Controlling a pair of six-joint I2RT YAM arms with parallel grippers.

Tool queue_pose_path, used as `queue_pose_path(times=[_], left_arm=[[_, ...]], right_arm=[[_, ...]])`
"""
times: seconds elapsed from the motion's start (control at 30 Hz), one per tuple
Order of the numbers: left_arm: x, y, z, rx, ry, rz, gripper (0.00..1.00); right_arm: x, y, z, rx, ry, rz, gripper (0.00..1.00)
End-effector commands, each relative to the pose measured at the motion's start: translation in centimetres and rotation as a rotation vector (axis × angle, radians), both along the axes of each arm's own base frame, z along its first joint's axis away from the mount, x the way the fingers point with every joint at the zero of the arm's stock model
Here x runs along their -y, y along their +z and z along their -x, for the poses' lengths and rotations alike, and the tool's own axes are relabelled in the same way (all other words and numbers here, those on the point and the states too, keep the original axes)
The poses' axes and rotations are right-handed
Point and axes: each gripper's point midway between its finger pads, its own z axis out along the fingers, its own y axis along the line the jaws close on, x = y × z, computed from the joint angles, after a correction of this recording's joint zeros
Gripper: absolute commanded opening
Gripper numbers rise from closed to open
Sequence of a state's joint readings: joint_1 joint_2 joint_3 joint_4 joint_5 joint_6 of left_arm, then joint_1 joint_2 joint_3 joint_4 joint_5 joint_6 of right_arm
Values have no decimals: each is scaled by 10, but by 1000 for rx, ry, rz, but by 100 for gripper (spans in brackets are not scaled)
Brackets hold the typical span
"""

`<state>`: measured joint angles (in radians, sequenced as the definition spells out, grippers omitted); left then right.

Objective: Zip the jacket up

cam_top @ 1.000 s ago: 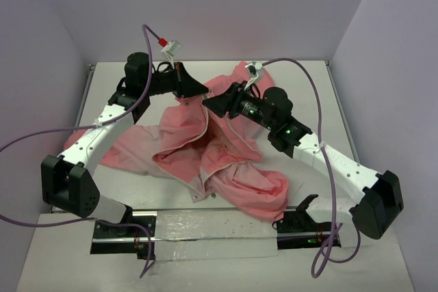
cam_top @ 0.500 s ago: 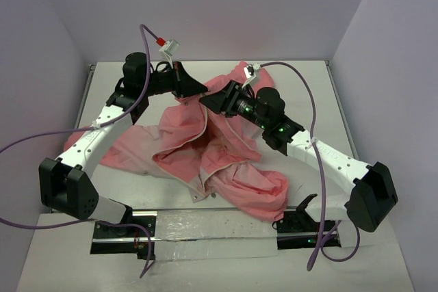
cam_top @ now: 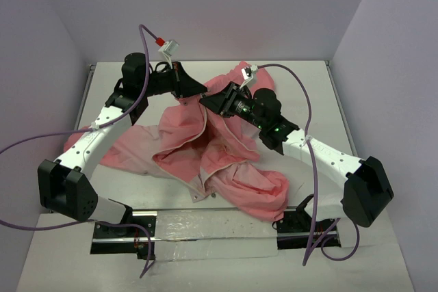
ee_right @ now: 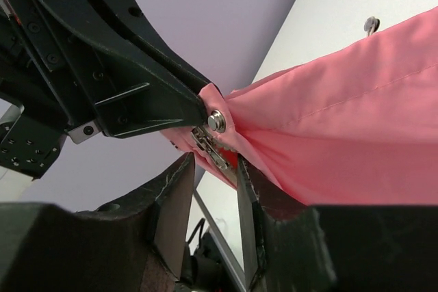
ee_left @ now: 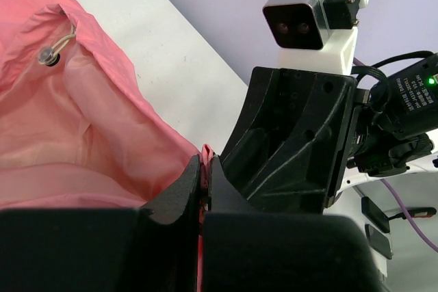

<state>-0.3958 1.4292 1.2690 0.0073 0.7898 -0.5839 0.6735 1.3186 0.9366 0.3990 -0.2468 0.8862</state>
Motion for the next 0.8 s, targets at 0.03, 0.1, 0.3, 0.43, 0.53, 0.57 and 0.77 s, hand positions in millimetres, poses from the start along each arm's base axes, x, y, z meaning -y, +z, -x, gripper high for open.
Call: queue_pose_path(times=[0.03, 0.1, 0.3, 0.43, 0.53, 0.57, 0.77], left_arm=[[-1, 24, 11, 81, -27, 27, 0], [-1, 23, 11, 78, -26, 29, 0], [-2, 21, 12, 80, -24, 21, 0], [-2, 21, 11, 79, -26, 20, 0], [-1, 21, 11, 82, -27, 20, 0], [-1, 20, 11, 82, -28, 20, 0], [-2, 22, 12, 84, -29, 23, 0]], right_arm=[[11, 28, 0, 80, -43, -65, 34], [11, 28, 0, 82, -41, -66, 28], [12, 30, 1, 90, -43, -72, 31], [14, 34, 2, 102, -46, -75, 37], [17, 39, 4, 113, -58, -81, 37], [18, 39, 4, 117, -60, -80, 37], [15, 41, 2, 119, -54, -75, 22]])
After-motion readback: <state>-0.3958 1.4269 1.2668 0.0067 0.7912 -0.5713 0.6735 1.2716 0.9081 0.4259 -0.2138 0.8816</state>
